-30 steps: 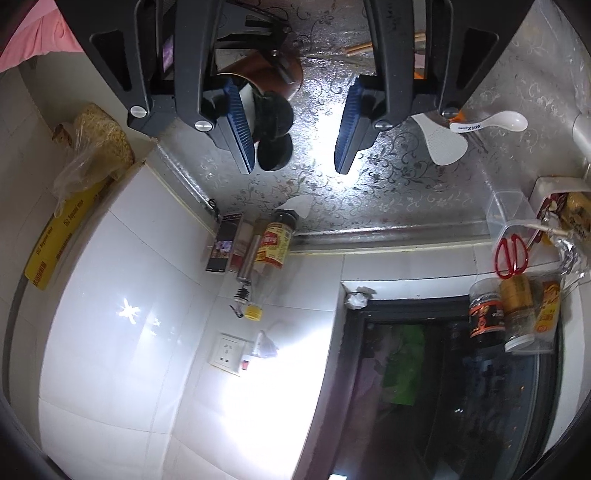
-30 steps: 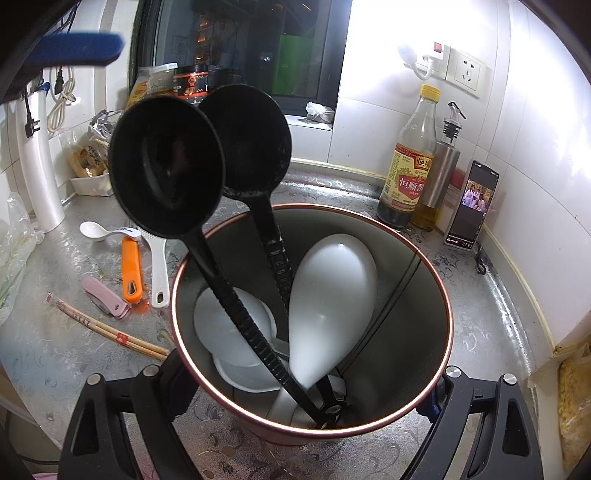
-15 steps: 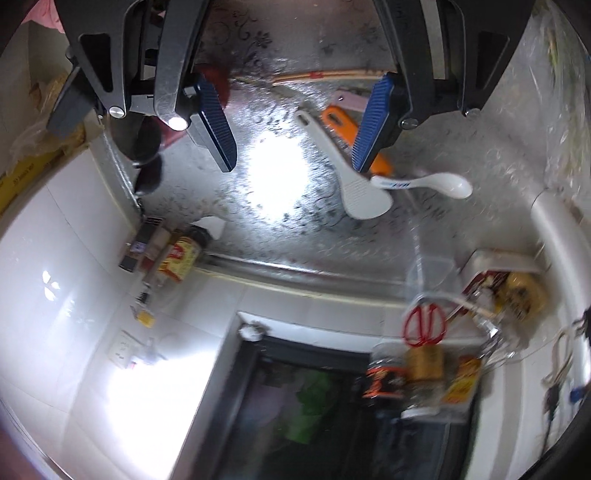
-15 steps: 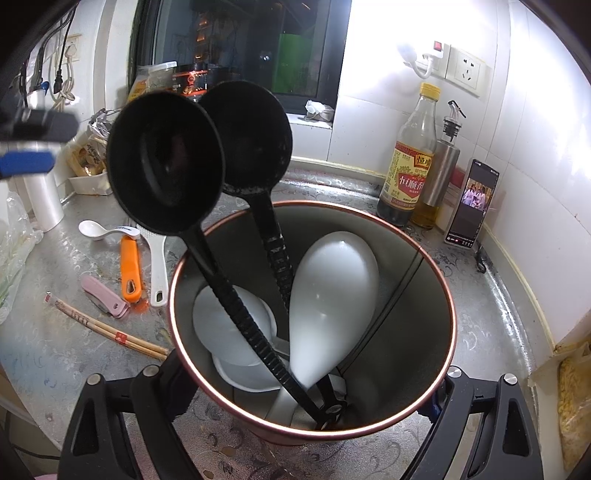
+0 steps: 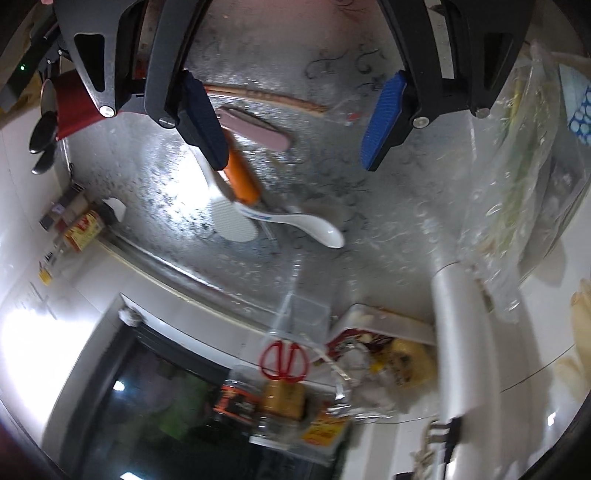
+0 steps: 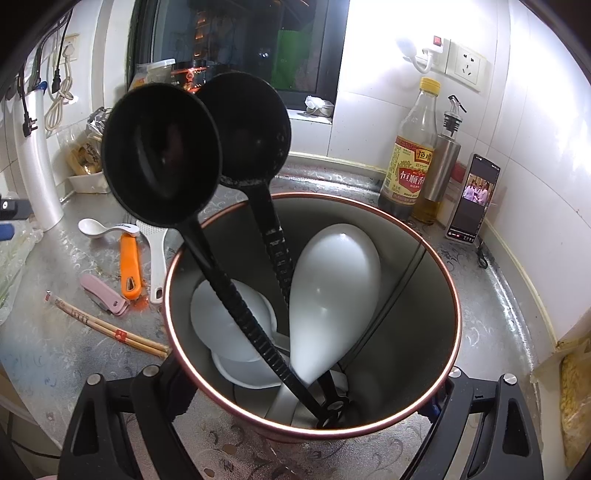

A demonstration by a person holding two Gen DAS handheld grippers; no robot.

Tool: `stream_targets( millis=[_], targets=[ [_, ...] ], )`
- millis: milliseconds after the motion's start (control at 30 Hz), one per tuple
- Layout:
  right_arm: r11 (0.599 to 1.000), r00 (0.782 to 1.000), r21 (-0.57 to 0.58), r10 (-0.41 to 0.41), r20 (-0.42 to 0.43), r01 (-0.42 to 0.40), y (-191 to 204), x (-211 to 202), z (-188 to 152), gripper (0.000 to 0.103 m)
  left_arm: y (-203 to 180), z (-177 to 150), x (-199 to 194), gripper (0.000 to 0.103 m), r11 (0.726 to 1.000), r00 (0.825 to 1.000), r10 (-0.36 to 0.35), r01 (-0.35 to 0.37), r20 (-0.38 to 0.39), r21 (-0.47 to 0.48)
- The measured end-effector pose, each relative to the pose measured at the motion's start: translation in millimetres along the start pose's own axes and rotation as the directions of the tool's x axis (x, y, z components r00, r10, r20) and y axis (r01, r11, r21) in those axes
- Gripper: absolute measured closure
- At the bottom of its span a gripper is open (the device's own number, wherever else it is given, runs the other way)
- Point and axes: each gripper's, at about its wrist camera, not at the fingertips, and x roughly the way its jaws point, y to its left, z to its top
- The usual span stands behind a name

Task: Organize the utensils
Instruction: 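Move the left gripper back over the wooden chopsticks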

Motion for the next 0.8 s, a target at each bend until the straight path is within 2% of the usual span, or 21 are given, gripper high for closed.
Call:
stream_targets(
  millis=[100,233,367,533,667,800],
  targets=[
    [1.000,1.000,0.001,0.000,-0.003,0.000,0,0,0,0.009,14,-2,1,0.016,0.999,1.000,0.023,-0.023,0.004,-0.045],
    [1.000,1.000,0.002,-0.003,-0.004,0.003,0,1,-1,0.009,25,-7,7,0.014,0.996,1.000,0.028,-0.029,-0.012,-0.083],
    [1.000,1.000,0.002,-0.007,-0.007,0.007,1,0,-1,0.009,20,-18,28,0.013,0.997,0.994,0.045,-0.050,-0.096,-0.057],
    [1.000,1.000,0.001,-0.009,-0.010,0.009,2,0,-3,0.009,10,-35,59,0.013,0.998,0.976,0.048,-0.056,-0.211,-0.030],
    [1.000,1.000,0.001,-0.009,-0.011,0.009,3,0,-3,0.009,-11,-44,72,0.013,0.995,0.965,0.089,-0.078,-0.246,0.055],
    [1.000,1.000,0.001,-0.009,-0.011,0.009,3,0,-3,0.009,-45,-46,73,0.013,0.984,0.970,0.087,-0.047,-0.228,0.175]
  ],
)
